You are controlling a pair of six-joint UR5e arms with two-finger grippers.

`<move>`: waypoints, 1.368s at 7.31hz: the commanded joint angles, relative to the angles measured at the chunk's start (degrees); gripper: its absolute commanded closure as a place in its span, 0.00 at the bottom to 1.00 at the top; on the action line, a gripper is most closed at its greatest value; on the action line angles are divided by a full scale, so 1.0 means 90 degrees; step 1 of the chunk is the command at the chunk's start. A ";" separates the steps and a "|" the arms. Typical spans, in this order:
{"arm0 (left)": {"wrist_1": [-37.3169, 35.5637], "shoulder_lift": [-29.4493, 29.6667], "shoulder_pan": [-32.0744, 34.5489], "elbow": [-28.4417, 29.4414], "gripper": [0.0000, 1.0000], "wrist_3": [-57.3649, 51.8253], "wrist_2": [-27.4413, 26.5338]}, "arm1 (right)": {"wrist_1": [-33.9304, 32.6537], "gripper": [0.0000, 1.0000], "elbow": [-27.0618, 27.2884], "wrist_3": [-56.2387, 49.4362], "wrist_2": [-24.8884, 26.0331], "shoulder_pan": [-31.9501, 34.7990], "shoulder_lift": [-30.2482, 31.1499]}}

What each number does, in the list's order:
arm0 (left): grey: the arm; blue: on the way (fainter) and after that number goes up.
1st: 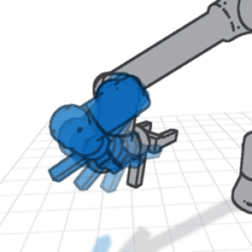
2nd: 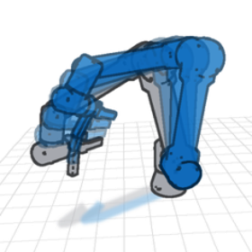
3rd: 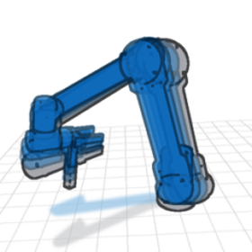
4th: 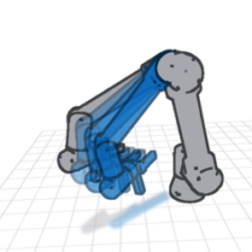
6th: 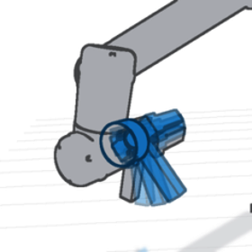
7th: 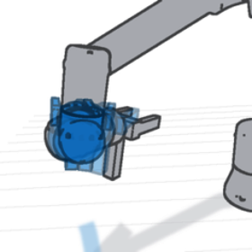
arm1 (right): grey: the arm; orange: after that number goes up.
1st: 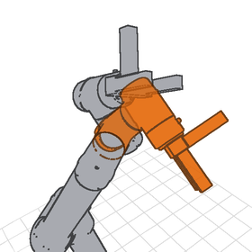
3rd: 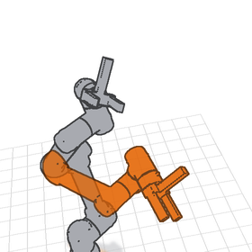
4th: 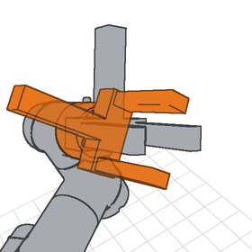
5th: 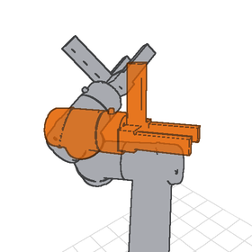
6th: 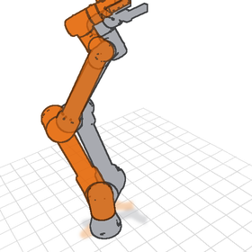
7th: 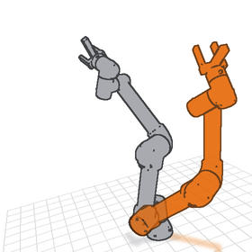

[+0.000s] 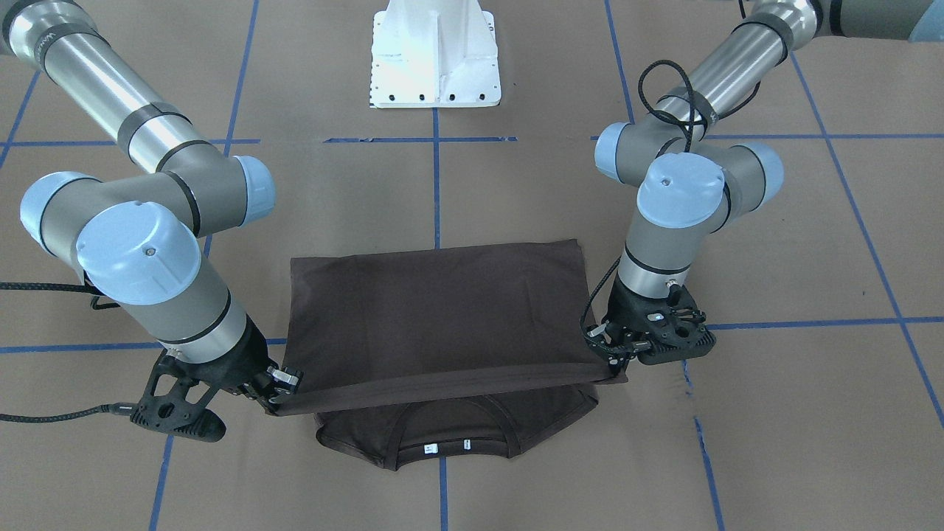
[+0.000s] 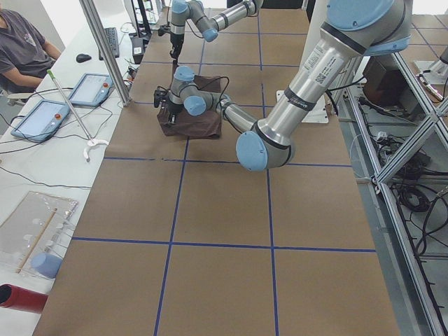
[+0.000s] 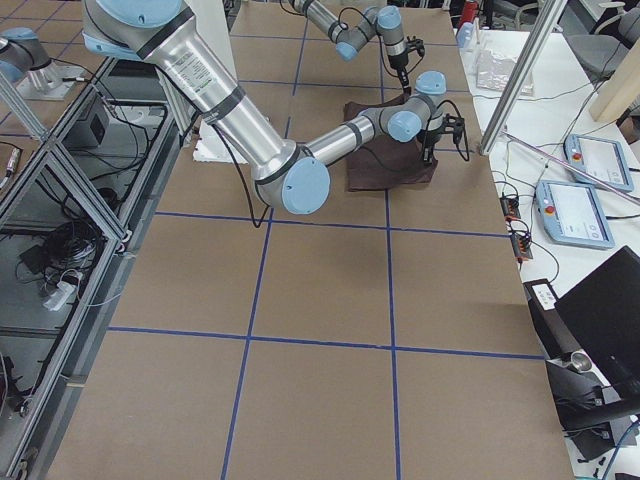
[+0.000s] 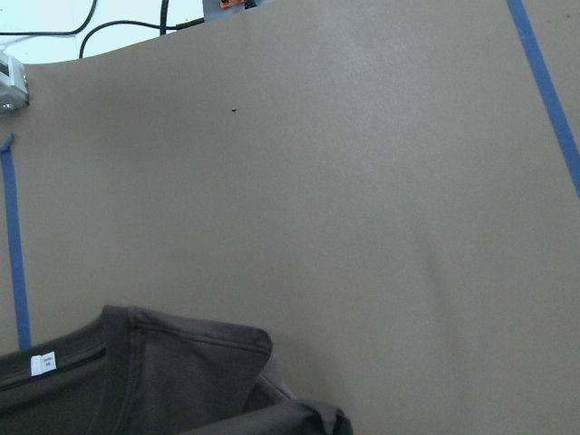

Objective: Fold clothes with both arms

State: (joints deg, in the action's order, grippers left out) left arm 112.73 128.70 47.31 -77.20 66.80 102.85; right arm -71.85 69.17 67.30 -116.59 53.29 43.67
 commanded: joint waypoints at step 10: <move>-0.0006 0.0289 0.0095 0.0062 0.00 0.0117 0.0047 | 0.0689 0.00 0.0589 0.0168 -0.0405 -0.0333 0.0622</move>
State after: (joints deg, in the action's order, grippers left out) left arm 112.77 131.13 48.09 -76.66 67.69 103.20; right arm -65.09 68.56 68.09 -119.51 51.83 45.37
